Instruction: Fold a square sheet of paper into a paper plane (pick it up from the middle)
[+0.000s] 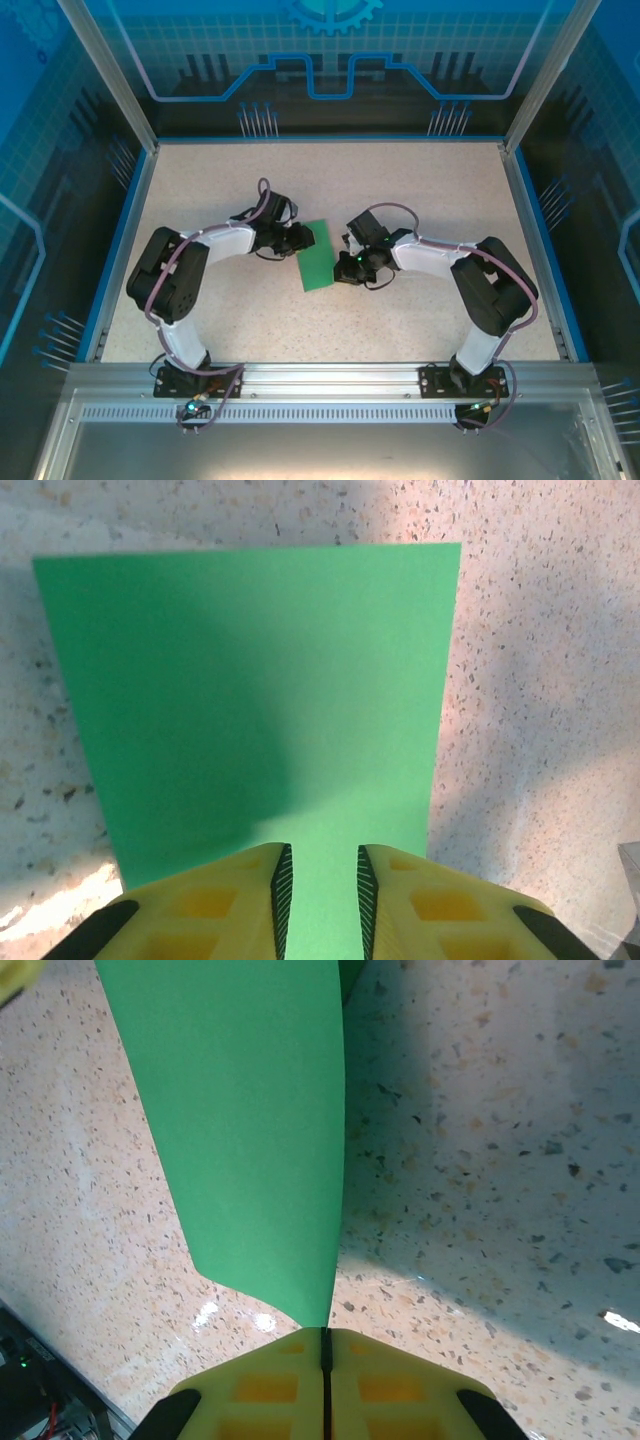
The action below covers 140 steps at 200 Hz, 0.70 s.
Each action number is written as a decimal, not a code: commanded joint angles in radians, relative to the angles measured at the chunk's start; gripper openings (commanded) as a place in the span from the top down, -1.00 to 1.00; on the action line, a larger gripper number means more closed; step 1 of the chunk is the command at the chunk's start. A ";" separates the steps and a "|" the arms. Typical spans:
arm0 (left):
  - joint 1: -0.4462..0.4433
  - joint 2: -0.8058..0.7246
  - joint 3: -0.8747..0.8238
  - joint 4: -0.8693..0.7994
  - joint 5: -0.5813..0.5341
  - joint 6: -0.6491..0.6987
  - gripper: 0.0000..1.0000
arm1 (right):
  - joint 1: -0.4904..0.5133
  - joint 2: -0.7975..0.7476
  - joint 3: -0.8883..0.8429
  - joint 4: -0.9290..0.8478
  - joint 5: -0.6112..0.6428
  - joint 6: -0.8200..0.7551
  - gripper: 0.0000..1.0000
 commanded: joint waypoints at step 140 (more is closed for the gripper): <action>0.007 0.091 -0.062 0.012 -0.018 0.014 0.59 | 0.022 0.075 0.112 0.148 -0.103 -0.011 0.82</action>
